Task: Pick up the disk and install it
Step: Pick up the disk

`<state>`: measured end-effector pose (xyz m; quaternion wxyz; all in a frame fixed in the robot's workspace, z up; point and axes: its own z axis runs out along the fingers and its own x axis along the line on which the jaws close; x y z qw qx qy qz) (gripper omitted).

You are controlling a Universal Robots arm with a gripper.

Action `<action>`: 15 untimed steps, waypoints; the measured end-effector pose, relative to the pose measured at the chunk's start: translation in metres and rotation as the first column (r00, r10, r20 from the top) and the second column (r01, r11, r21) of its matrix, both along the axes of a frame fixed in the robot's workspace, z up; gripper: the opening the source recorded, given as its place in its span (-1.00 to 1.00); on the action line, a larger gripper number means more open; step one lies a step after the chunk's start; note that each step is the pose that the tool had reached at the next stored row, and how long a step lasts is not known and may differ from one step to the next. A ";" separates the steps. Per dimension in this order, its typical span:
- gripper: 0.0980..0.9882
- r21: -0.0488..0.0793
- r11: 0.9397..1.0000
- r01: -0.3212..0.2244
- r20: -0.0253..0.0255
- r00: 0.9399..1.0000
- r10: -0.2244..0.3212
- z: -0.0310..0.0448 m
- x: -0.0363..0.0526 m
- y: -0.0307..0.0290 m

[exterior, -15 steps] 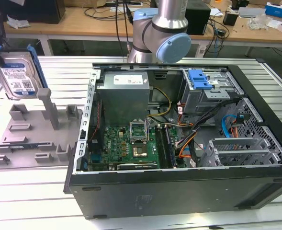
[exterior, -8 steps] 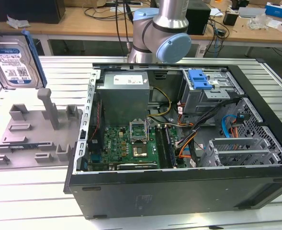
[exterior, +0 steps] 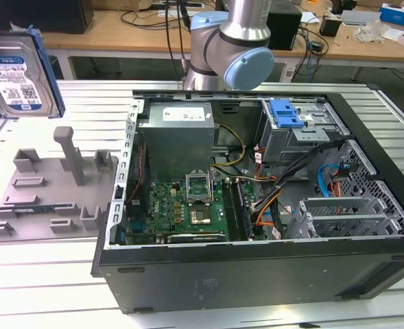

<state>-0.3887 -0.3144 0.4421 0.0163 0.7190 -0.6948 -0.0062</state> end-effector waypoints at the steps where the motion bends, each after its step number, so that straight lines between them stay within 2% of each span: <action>1: -0.39 0.000 1.000 0.000 0.000 1.000 0.000 0.0029 0.0003 0.0000; 6: -0.39 0.000 1.000 0.000 0.000 1.000 0.000 0.0198 0.0024 -0.0001; 15: -0.39 0.000 1.000 0.000 0.000 1.000 0.000 0.0406 0.0064 -0.0009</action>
